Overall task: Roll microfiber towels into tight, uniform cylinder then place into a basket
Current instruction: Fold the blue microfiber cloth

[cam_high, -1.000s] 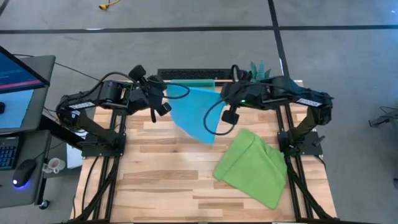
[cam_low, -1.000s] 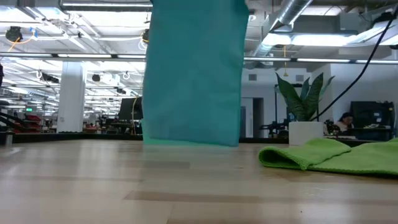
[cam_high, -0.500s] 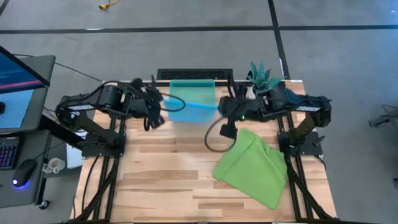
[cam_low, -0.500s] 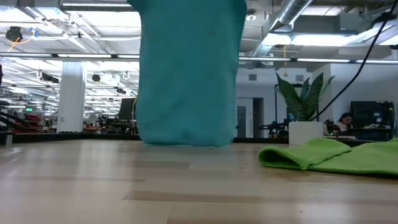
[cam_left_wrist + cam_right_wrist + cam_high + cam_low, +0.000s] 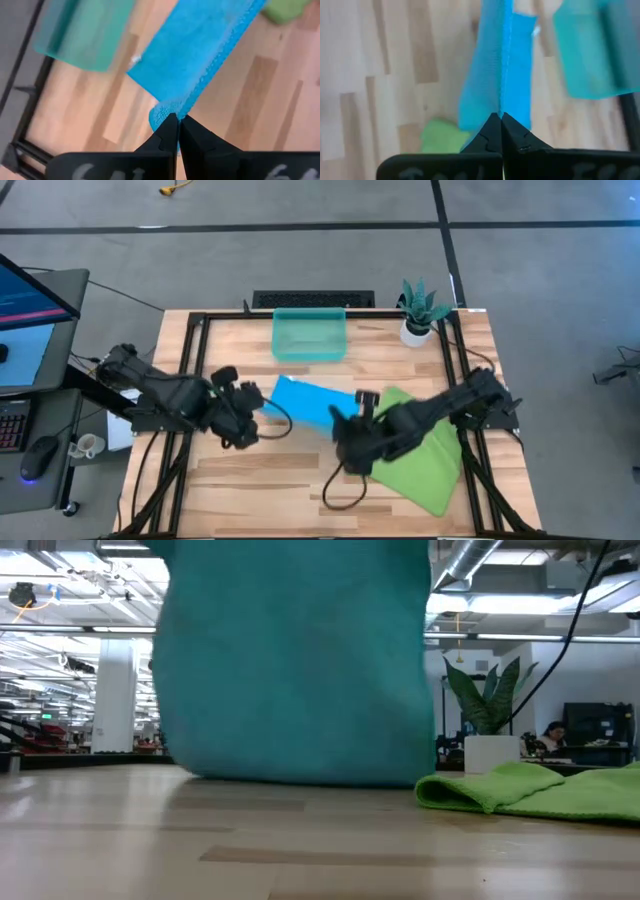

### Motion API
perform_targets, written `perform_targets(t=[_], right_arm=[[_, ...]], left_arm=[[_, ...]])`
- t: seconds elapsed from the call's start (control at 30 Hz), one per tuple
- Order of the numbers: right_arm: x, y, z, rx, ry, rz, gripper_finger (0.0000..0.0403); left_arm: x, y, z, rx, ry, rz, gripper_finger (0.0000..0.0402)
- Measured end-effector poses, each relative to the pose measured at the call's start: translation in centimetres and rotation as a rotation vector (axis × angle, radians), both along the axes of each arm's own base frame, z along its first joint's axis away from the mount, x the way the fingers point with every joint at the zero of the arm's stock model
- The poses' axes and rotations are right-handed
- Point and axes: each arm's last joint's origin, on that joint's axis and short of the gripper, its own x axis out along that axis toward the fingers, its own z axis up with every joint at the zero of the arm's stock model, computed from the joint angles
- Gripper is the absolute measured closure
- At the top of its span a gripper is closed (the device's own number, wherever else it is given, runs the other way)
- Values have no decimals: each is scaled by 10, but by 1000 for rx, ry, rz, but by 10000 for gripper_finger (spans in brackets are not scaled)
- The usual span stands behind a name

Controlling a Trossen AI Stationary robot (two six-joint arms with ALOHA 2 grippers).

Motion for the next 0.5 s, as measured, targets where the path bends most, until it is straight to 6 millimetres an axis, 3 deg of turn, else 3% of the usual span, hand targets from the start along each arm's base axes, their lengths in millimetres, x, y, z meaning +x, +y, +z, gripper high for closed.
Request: perform_targets(t=[0.17, 0.33, 0.5], right_arm=[[7, 25, -24, 38, 32, -7, 397], [6, 32, -28, 47, 33, -19, 397], [5, 29, -28, 15, 62, -3, 397]], left_arm=[[-2, -12, -17, -85, 38, 35, 401], [-5, -19, -19, -120, 33, 48, 401], [0, -15, -20, 13, -11, 39, 401]])
